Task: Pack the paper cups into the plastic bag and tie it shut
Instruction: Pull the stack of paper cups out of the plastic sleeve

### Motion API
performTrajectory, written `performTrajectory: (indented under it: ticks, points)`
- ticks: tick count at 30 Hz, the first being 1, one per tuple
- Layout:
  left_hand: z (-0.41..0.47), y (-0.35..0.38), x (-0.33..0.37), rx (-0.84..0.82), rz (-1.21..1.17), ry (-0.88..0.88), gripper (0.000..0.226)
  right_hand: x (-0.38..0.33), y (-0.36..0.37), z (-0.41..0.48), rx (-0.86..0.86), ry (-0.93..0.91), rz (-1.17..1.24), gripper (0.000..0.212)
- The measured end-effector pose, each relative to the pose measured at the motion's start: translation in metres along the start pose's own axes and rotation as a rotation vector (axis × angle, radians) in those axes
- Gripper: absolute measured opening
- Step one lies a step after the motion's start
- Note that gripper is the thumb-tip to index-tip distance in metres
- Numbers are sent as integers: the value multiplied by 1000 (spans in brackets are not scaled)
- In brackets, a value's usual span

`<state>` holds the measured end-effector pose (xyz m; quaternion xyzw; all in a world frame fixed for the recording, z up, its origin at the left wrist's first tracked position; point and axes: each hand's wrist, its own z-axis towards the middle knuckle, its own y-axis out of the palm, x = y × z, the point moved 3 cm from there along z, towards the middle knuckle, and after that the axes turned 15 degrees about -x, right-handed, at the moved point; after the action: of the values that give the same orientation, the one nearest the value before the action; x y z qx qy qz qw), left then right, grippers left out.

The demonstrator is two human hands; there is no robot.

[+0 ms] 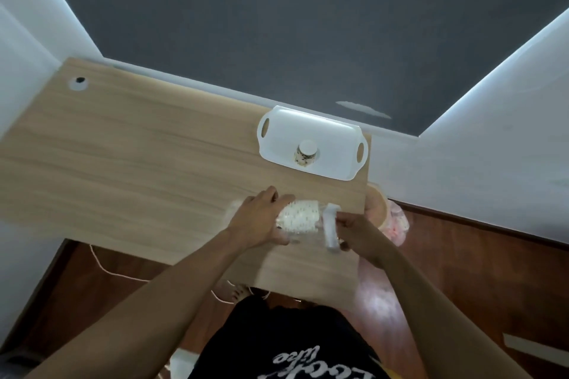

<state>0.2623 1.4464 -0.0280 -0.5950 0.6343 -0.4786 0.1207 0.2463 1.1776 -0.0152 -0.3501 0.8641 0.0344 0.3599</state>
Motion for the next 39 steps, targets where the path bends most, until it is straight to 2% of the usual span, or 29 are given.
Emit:
performTrajectory:
  ticks: [3, 7, 9, 12, 18, 19, 22, 23, 25, 27, 31, 36, 39]
  points:
    - [-10, -14, 1, 11, 48, -28, 110, -15, 10, 14, -29, -23, -45, 17]
    - [-18, -24, 17, 4, 168, -67, 112, -31, 25, 30, -2, -121, -60, 24]
    - [-16, -24, 22, 25, 143, -63, 109, -38, 29, 33, -11, -164, -49, 29]
    - [-10, -29, 19, 58, 106, -48, 100, -53, 27, 28, 9, -195, -71, 12]
    - [4, -42, 10, 45, -121, 5, 75, -83, 15, 15, 13, -349, -13, 3]
    - [7, -44, 8, 31, -173, -1, 70, -84, 14, 16, 7, -352, -6, 5]
    - [16, -47, 0, -29, -278, -3, 66, -81, 7, 19, 8, -320, 12, 41]
    - [18, -48, -3, -52, -305, 3, 67, -78, 5, 20, 2, -300, 3, 46]
    - [21, -49, -11, -88, -365, 11, 66, -73, -2, 19, -14, -288, 1, 42]
    - [22, -52, -19, -110, -424, 16, 66, -68, -10, 19, -26, -269, 14, 28]
    - [24, -56, -33, -127, -501, 33, 63, -58, -22, 20, 32, -251, 43, 12]
    - [31, -59, -39, -134, -454, 43, 60, -65, -29, 18, 58, -237, 29, 33]
    - [33, -59, -42, -139, -363, 45, 67, -65, -30, 20, 43, -221, 36, 27]
